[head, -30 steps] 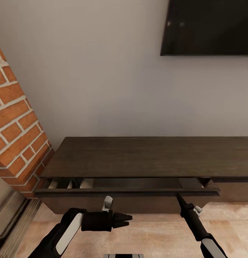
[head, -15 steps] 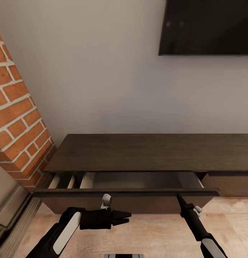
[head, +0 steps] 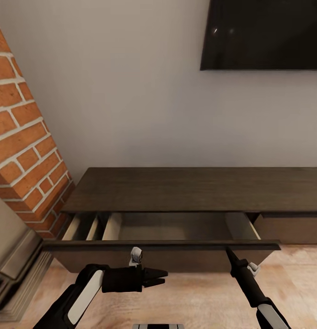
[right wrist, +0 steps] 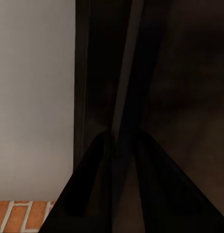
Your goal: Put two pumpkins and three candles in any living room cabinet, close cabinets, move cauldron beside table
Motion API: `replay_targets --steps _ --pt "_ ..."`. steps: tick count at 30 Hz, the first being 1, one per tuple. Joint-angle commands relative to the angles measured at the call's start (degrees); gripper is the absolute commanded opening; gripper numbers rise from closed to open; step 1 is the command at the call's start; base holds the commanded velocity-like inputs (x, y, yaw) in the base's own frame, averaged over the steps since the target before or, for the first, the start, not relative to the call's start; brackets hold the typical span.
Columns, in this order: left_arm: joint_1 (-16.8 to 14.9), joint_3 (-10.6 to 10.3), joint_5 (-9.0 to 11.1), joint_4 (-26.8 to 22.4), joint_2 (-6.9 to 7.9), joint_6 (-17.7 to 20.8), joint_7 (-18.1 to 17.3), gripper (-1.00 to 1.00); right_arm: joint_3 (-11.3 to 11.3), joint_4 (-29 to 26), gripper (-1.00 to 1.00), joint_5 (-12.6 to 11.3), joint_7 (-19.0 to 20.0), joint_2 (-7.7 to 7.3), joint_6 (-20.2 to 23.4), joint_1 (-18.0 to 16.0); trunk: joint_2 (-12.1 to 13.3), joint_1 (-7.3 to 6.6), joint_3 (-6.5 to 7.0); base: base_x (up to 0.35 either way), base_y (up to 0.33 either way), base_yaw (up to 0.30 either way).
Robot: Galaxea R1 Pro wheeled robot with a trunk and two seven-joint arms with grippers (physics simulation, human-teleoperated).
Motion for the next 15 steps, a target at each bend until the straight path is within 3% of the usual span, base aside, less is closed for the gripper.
replay_targets --steps 1,15 --pt "0.0 -0.1 0.1 0.0 0.04 0.2 -0.1 1.00 0.1 -0.1 -1.00 -0.9 1.2 0.01 1.1 -0.1 0.0 -0.04 -0.03 -0.163 0.000 0.000" --pt "0.0 -0.1 0.2 -0.1 0.04 0.2 -0.2 1.00 0.1 -0.1 -1.00 -0.9 1.2 0.01 1.1 -0.1 0.0 -0.04 -0.03 -0.084 0.000 0.000"
